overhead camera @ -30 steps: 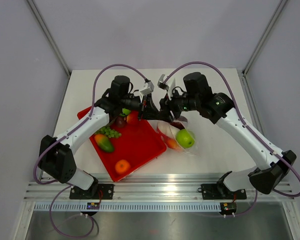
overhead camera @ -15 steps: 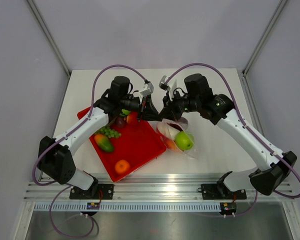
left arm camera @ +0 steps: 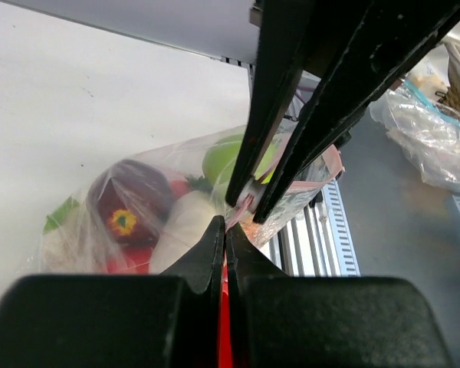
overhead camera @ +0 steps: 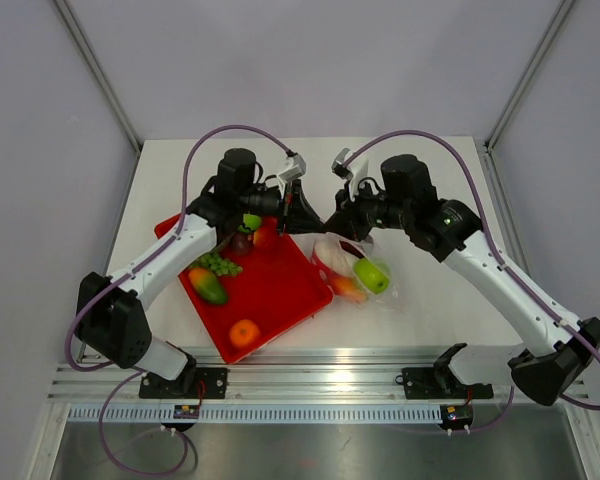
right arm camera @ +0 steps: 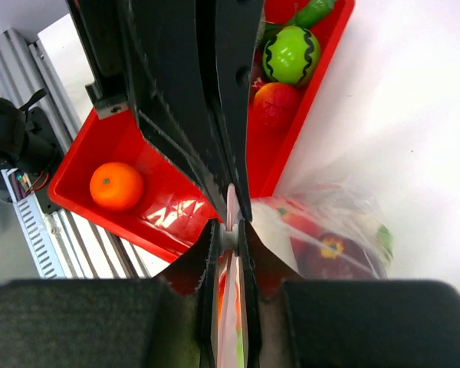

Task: Place the food in the zip-top bag and seal the zipper
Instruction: Zip the zipper food storage bag at the center of the board, then place the zipper food storage bag at the center of the board.

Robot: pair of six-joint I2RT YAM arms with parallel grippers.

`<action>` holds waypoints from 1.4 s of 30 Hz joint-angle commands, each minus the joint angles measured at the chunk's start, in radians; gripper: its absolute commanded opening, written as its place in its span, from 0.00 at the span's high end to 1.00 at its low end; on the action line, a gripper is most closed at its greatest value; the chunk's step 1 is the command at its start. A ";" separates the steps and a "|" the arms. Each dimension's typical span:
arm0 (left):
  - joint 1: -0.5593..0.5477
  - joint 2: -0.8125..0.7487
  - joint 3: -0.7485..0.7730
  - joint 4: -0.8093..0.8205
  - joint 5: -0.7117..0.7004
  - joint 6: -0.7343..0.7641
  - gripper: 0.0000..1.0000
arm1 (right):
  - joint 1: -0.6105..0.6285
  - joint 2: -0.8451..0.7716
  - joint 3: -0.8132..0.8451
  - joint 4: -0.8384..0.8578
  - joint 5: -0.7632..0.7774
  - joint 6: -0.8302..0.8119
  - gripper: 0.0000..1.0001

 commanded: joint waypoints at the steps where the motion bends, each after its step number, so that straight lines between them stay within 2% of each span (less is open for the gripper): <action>1: 0.042 -0.005 0.012 0.206 -0.051 -0.118 1.00 | -0.001 -0.066 -0.044 -0.026 0.075 0.036 1.00; 6: 0.068 0.031 0.019 0.268 -0.062 -0.201 1.00 | -0.001 -0.081 -0.076 -0.053 0.117 0.027 1.00; 11: 0.104 0.035 0.024 0.296 -0.132 -0.249 1.00 | -0.001 -0.119 -0.116 -0.055 0.169 0.033 1.00; 20: 0.203 0.037 0.033 0.385 -0.376 -0.385 1.00 | -0.001 -0.224 -0.202 -0.055 0.275 0.100 1.00; 24: 0.231 0.031 0.032 0.387 -0.558 -0.436 1.00 | -0.003 -0.270 -0.228 -0.072 0.278 0.134 1.00; 30: 0.254 0.032 0.039 0.381 -0.681 -0.482 1.00 | -0.001 -0.370 -0.303 -0.079 0.313 0.162 1.00; 36: 0.271 0.012 0.022 0.414 -0.700 -0.502 1.00 | -0.001 -0.432 -0.370 -0.063 0.319 0.205 1.00; 42: 0.271 0.014 0.021 0.420 -0.653 -0.511 1.00 | -0.001 -0.445 -0.384 -0.044 0.336 0.212 1.00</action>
